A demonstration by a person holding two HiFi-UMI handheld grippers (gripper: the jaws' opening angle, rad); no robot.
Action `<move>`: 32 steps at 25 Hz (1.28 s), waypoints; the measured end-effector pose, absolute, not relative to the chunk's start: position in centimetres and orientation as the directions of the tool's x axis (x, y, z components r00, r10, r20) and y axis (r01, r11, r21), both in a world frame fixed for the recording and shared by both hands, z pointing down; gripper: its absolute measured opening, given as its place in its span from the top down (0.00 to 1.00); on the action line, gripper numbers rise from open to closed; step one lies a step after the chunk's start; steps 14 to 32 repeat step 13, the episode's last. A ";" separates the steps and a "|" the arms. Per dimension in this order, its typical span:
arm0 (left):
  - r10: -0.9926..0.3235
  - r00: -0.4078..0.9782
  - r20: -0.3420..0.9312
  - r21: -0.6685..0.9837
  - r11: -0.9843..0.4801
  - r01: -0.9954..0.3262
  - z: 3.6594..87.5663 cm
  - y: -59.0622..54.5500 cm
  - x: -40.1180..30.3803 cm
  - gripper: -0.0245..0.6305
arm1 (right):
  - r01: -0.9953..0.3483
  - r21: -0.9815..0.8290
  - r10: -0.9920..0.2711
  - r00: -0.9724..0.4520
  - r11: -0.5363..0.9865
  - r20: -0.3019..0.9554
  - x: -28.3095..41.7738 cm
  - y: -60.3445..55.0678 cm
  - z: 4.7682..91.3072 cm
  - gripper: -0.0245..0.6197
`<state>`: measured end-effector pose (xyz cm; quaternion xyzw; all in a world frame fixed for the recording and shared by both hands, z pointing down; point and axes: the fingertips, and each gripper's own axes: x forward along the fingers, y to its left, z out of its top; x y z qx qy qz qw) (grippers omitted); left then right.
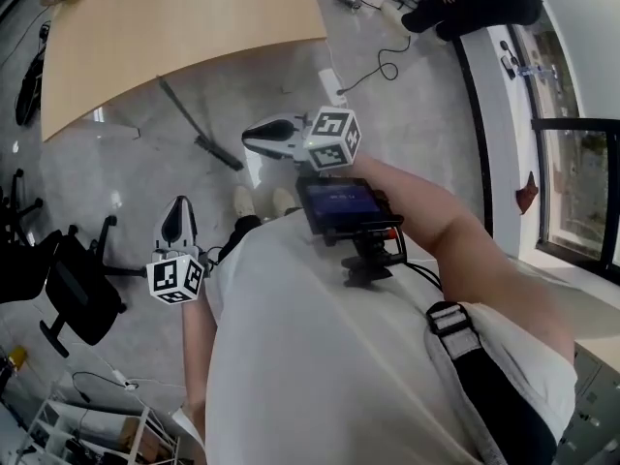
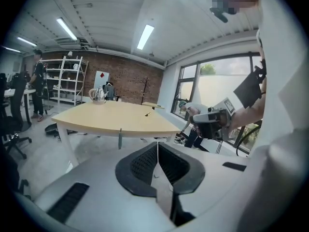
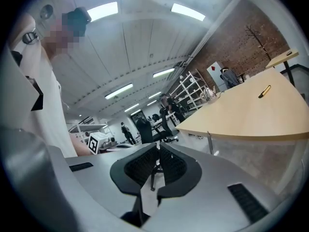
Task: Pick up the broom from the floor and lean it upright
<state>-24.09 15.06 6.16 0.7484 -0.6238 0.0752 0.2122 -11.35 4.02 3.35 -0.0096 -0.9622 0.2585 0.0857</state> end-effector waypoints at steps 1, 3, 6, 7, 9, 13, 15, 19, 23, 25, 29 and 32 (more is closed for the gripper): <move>-0.904 0.200 0.377 0.222 -0.122 -0.967 6.1 15.1 -24.0 0.94 | -0.018 -0.497 0.067 -0.986 0.867 0.153 -11.3 3.9 3.1 0.91; -0.909 0.181 0.377 0.217 -0.103 -0.971 5.9 15.4 -24.0 0.94 | -0.003 -0.493 0.075 -0.988 0.870 0.137 -11.5 3.7 2.7 0.91; -0.914 0.156 0.375 0.209 -0.081 -0.975 5.7 15.8 -24.6 0.94 | 0.014 -0.486 0.082 -0.989 0.874 0.119 -12.0 3.8 2.2 0.91; -0.915 0.151 0.374 0.205 -0.078 -0.976 5.7 15.9 -24.7 0.94 | 0.015 -0.483 0.082 -0.990 0.876 0.118 -12.2 3.8 2.1 0.91; -0.916 0.144 0.375 0.195 -0.074 -0.978 5.6 16.0 -25.0 0.94 | 0.017 -0.474 0.083 -0.989 0.880 0.119 -12.4 3.7 2.1 0.91; -0.915 0.124 0.383 0.188 -0.054 -0.981 5.7 16.8 -25.4 0.94 | 0.028 -0.468 0.095 -0.988 0.883 0.118 -12.9 4.1 2.2 0.91; -0.915 0.124 0.383 0.188 -0.054 -0.981 5.7 16.8 -25.4 0.94 | 0.028 -0.468 0.095 -0.988 0.883 0.118 -12.9 4.1 2.2 0.91; -0.915 0.124 0.383 0.188 -0.054 -0.981 5.7 16.8 -25.4 0.94 | 0.028 -0.468 0.095 -0.988 0.883 0.118 -12.9 4.1 2.2 0.91; -0.915 0.124 0.383 0.188 -0.054 -0.981 5.7 16.8 -25.4 0.94 | 0.028 -0.468 0.095 -0.988 0.883 0.118 -12.9 4.1 2.2 0.91; -0.915 0.124 0.383 0.188 -0.054 -0.981 5.7 16.8 -25.4 0.94 | 0.028 -0.468 0.095 -0.988 0.883 0.118 -12.9 4.1 2.2 0.91; -0.915 0.124 0.383 0.188 -0.054 -0.981 5.7 16.8 -25.4 0.94 | 0.028 -0.468 0.095 -0.988 0.883 0.118 -12.9 4.1 2.2 0.91; -0.915 0.124 0.383 0.188 -0.054 -0.981 5.7 16.8 -25.4 0.94 | 0.028 -0.468 0.095 -0.988 0.883 0.118 -12.9 4.1 2.2 0.91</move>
